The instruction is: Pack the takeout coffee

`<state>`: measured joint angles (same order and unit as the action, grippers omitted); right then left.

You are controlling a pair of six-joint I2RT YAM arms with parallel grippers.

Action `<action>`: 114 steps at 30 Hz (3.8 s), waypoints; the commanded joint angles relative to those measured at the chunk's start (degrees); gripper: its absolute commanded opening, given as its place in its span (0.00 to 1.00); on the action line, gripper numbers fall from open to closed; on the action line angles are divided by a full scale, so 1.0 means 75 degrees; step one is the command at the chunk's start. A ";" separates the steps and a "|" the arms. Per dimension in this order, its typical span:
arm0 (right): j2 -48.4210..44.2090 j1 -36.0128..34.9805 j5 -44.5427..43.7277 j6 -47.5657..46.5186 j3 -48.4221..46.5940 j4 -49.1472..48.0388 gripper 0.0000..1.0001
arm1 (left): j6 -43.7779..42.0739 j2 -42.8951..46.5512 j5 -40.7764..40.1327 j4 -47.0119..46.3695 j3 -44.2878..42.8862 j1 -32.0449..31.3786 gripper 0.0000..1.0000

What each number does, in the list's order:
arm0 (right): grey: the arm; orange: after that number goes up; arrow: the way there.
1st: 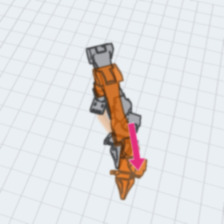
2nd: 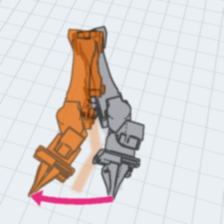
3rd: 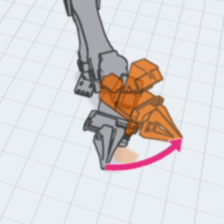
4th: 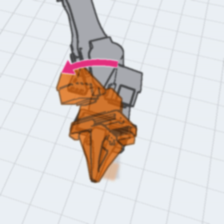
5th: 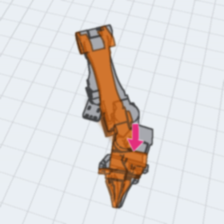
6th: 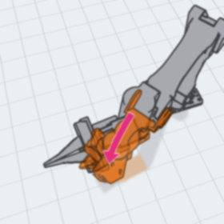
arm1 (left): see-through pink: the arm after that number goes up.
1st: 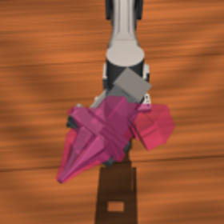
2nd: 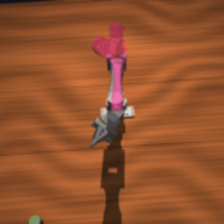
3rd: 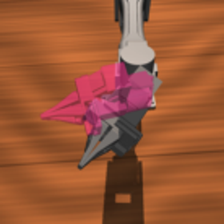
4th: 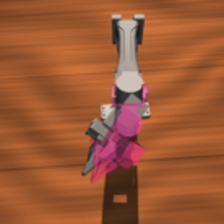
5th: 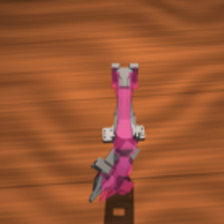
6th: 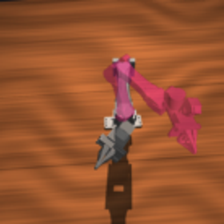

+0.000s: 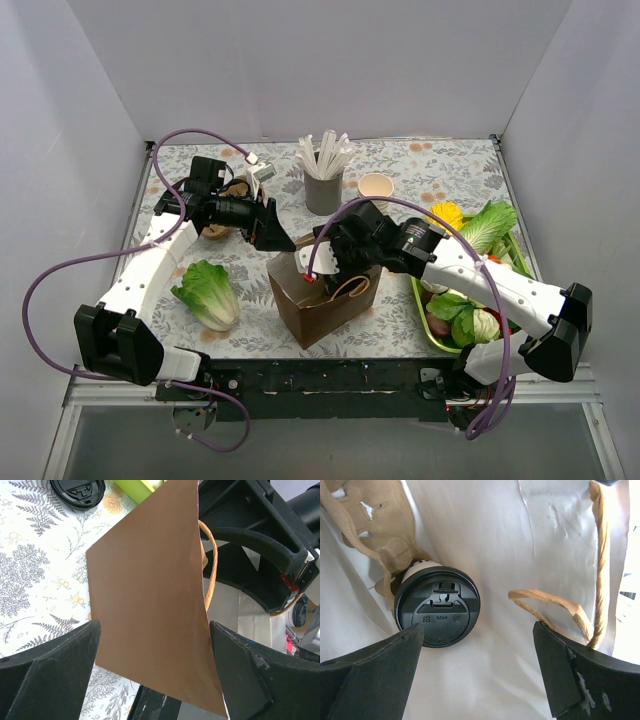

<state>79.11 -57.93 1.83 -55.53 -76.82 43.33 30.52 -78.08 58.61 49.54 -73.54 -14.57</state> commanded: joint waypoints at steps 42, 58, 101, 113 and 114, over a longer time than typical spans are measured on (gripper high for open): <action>0.3079 0.4769 0.2720 0.6380 -0.4886 -0.2530 0.62 | 0.1532 0.0135 -0.4403 -0.3653 -0.1373 0.0126 0.88; 0.5259 0.5755 0.4631 0.8411 -0.5484 -0.4206 0.48 | 0.0664 -0.0522 -0.3913 -0.2808 -0.1773 0.0758 0.88; 0.6421 0.5650 0.4936 0.9044 -0.5965 -0.4675 0.09 | 0.0641 -0.0277 -0.3608 -0.3031 -0.1129 0.0981 0.89; 0.5425 0.5627 0.5522 0.9431 -0.5977 -0.5332 0.01 | 0.0676 -0.0253 -0.3420 -0.2879 -0.1315 0.0970 0.89; 0.5308 0.5615 0.5534 0.9454 -0.5977 -0.5332 0.01 | 0.0676 -0.0288 -0.3397 -0.2867 -0.1351 0.0981 0.89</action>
<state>126.30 -15.46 41.10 14.06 -119.37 8.29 36.18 -82.28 31.46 27.83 -81.82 -7.60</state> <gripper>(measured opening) 0.022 0.887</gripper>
